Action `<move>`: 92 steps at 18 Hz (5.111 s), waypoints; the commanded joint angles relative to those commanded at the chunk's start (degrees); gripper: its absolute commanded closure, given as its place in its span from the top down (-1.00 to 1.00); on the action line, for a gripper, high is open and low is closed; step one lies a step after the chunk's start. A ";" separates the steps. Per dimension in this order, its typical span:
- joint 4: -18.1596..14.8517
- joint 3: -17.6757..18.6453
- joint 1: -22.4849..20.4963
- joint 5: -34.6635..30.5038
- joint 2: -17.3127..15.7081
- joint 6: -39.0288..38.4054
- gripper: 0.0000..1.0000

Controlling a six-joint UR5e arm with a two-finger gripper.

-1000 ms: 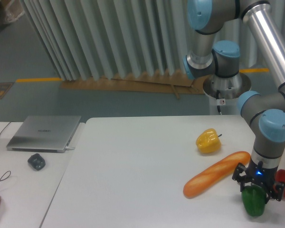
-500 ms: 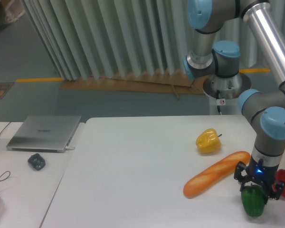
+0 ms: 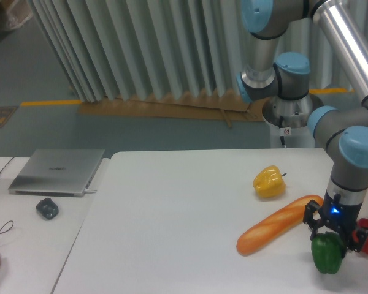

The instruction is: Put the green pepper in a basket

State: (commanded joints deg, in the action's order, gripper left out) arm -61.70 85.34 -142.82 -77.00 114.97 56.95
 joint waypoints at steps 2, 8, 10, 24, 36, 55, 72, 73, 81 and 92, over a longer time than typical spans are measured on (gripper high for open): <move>-0.44 0.09 0.09 0.27 -1.14 1.41 -0.06; -2.55 -0.09 -1.49 0.27 -3.08 11.96 -0.06; -2.72 -0.17 -1.58 0.18 -3.17 13.36 -0.06; -7.29 -2.63 -7.38 -0.35 -4.49 34.71 -0.06; -9.14 -5.89 -11.60 -8.25 -4.40 51.41 -0.06; -5.80 -8.70 -17.31 -10.10 1.40 61.44 -0.05; -3.69 -9.40 -18.10 -9.40 4.65 61.44 0.50; -3.69 -9.40 -18.10 -9.14 4.65 61.36 0.66; -2.99 -9.40 -18.10 -8.52 4.22 61.36 1.00; -2.99 -10.28 -17.58 -5.71 2.46 60.48 1.00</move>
State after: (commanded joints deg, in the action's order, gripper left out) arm -64.69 75.06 -160.40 -82.71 117.43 117.42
